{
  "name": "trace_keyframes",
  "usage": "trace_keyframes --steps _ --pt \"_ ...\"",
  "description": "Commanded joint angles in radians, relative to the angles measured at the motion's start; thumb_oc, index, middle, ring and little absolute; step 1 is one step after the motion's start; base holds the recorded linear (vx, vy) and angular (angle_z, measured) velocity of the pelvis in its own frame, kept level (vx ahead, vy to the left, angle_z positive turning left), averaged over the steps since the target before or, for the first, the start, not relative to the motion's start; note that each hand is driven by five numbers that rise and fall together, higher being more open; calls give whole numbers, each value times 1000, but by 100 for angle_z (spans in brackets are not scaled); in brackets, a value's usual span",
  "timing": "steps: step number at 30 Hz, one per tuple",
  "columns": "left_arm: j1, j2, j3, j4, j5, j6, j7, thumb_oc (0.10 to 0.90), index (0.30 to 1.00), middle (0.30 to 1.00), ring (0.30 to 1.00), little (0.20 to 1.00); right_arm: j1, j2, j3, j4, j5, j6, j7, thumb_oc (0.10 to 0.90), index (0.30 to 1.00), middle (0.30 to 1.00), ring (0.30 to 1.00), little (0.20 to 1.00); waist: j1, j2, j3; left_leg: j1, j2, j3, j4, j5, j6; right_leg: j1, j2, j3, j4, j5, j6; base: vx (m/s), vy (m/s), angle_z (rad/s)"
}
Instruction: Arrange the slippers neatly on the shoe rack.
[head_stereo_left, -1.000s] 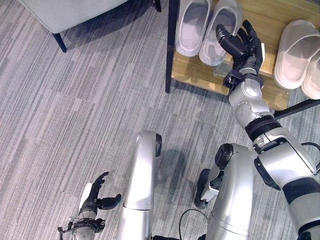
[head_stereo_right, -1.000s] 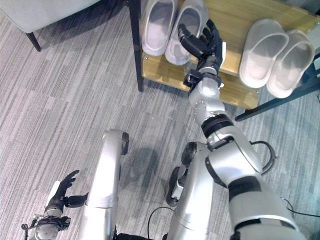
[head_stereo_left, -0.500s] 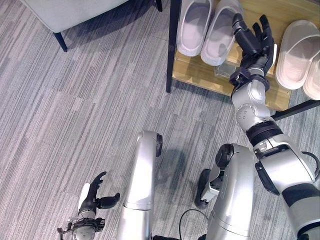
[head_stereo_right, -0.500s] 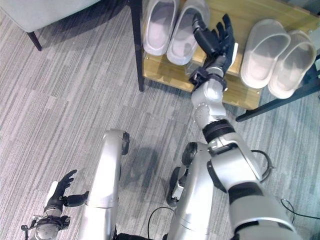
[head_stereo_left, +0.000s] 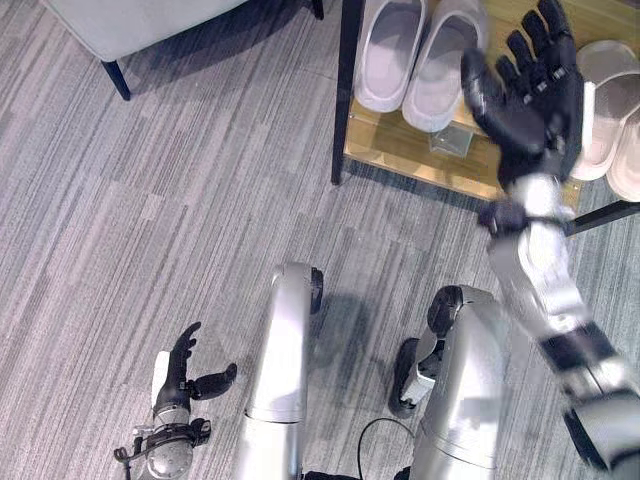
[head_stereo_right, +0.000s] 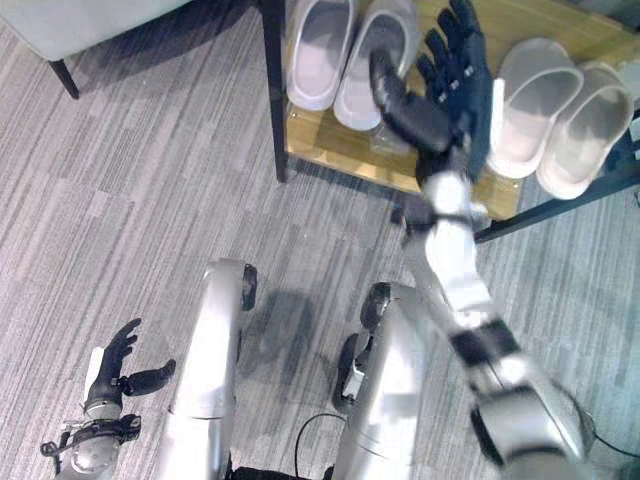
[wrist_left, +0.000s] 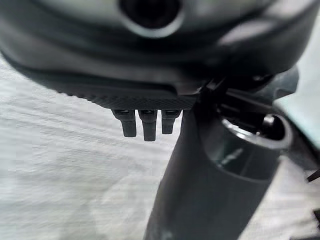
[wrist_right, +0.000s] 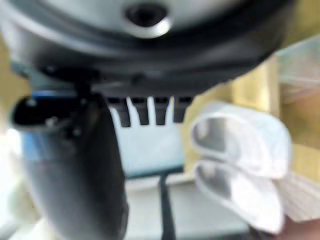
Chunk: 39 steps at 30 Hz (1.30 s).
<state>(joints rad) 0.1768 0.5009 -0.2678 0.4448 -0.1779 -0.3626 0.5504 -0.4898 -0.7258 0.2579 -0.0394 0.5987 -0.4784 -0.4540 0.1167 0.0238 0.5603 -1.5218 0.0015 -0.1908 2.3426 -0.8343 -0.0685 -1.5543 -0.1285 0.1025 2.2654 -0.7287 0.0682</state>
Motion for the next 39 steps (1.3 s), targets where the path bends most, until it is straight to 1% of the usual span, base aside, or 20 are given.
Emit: trace_keyframes --steps 1,4,9,10,12,14,17,19,20,21,22,23,26,27,29,30,31,32,34,39 --pt "58 40 39 -117 107 -63 108 800 900 900 900 900 103 -37 -208 -230 -139 -129 -8 800 900 900 900 900 8 -64 -40 -48 -50 27 -2 5 36 -16 -15 29 12 -9 -118 -24 -65 2" --pt "21 6 115 -146 80 -80 122 800 900 900 900 900 366 43 -265 -325 -165 -112 47 800 900 900 900 900 -18 -93 -40 -48 -49 56 -59 35 38 -16 -12 30 -22 2 -122 -35 -80 5" --pt "-40 -9 176 -171 26 -111 108 800 900 900 900 900 482 90 -253 -343 -142 -90 123 800 900 900 900 900 -32 -108 -40 -48 -60 81 -205 111 40 2 -17 12 -134 36 -129 -112 -16 -3" --pt "-90 -2 212 -212 3 -134 76 800 900 900 900 900 537 113 -236 -338 -160 -57 172 800 900 900 900 900 -43 -100 -40 -48 -78 71 -308 182 40 19 -27 -15 -218 62 -131 -194 46 9" --pt "-104 6 231 -251 -18 -162 27 800 900 900 900 900 626 128 -222 -351 -185 -29 229 800 900 900 900 900 -54 -92 -80 -48 -83 54 -404 244 36 29 -42 -45 -302 84 -131 -164 51 31" --pt "-98 23 217 -296 -15 -171 -10 800 900 900 900 900 693 135 -187 -316 -146 -12 276 800 900 900 900 900 -59 -91 -139 -16 -79 37 -507 285 37 66 -64 -80 -403 104 -131 -86 65 27" --pt "-78 40 140 -286 55 -164 -49 800 900 900 900 900 784 212 -146 -171 -142 18 300 800 900 900 900 900 -72 -91 -187 144 -44 23 -720 350 41 223 -83 -120 -604 145 -126 -82 85 10" --pt "-78 44 117 -275 72 -162 -58 800 900 900 900 900 784 215 -128 -137 -143 22 310 800 900 900 900 900 -72 -90 -202 181 -35 24 -758 356 46 253 -93 -133 -650 155 -125 -30 59 6" --pt "-79 22 68 -233 82 -143 -83 800 900 900 900 900 744 271 -85 31 -137 39 289 800 900 900 900 900 -78 -95 -229 300 -13 31 -886 387 48 376 -99 -152 -787 181 -119 15 43 1" --pt "-80 17 50 -199 95 -129 -100 800 900 900 900 900 738 283 -86 68 -155 52 282 800 900 900 900 900 -81 -98 -245 351 -1 36 -938 393 52 419 -104 -159 -847 187 -115 79 59 -4" --pt "-83 -22 32 -126 71 -107 -136 800 900 900 900 900 730 321 -75 169 -178 63 271 800 900 900 900 900 -86 -103 -273 482 8 48 -1076 424 53 551 -97 -179 -993 216 -105 81 28 -9" --pt "-84 -22 32 -125 70 -108 -137 800 900 900 900 900 728 322 -74 171 -179 62 271 800 900 900 900 900 -86 -101 -266 493 8 47 -1084 428 52 563 -95 -182 -1002 220 -106 115 11 -13" --pt "-85 -50 16 -45 54 -83 -209 800 900 900 900 900 704 353 -67 323 -248 93 263 800 900 900 900 900 -95 -108 -318 722 19 62 -1293 465 55 782 -70 -209 -1228 271 -82 191 -4 -14" --pt "-75 -53 17 -31 66 -80 -217 800 900 900 900 900 709 364 -75 347 -265 94 260 800 900 900 900 900 -99 -111 -329 801 20 63 -1393 517 58 859 -64 -222 -1327 330 -76 191 22 -12" --pt "-54 -79 25 -5 37 -67 -255 800 900 900 900 900 713 385 -87 417 -282 111 258 800 900 900 900 900 -102 -114 -353 968 25 71 -1564 565 62 1033 -47 -234 -1490 396 -48 226 -13 -22" --pt "-41 -83 31 0 32 -66 -266 800 900 900 900 900 721 388 -95 430 -307 118 256 800 900 900 900 900 -103 -114 -373 1029 27 71 -1631 585 61 1100 -44 -230 -1563 426 -36 179 -32 -25" --pt "-41 -82 31 0 32 -65 -266 800 900 900 900 900 721 388 -96 430 -307 119 255 800 900 900 900 900 -105 -115 -372 1034 26 70 -1643 594 61 1105 -45 -232 -1574 434 -36 242 -74 -18" --pt "-27 -94 26 3 30 -58 -292 800 900 900 900 900 727 392 -100 454 -340 127 264 800 900 900 900 900 -109 -116 -402 1150 43 87 -1770 628 51 1222 -31 -238 -1703 479 -11 197 -97 -11" --pt "-21 -102 8 -4 33 -49 -313 800 900 900 900 900 729 393 -97 488 -369 134 261 800 900 900 900 900 -117 -112 -435 1251 43 106 -1902 689 34 1312 -14 -235 -1829 539 15 168 -122 -9" --pt "-19 -121 -36 -15 68 -38 -328 800 900 900 900 900 740 395 -86 531 -407 147 260 800 900 900 900 900 -123 -80 -480 1447 50 157 -2184 770 18 1454 33 -228 -2027 593 34 8 -128 -18"
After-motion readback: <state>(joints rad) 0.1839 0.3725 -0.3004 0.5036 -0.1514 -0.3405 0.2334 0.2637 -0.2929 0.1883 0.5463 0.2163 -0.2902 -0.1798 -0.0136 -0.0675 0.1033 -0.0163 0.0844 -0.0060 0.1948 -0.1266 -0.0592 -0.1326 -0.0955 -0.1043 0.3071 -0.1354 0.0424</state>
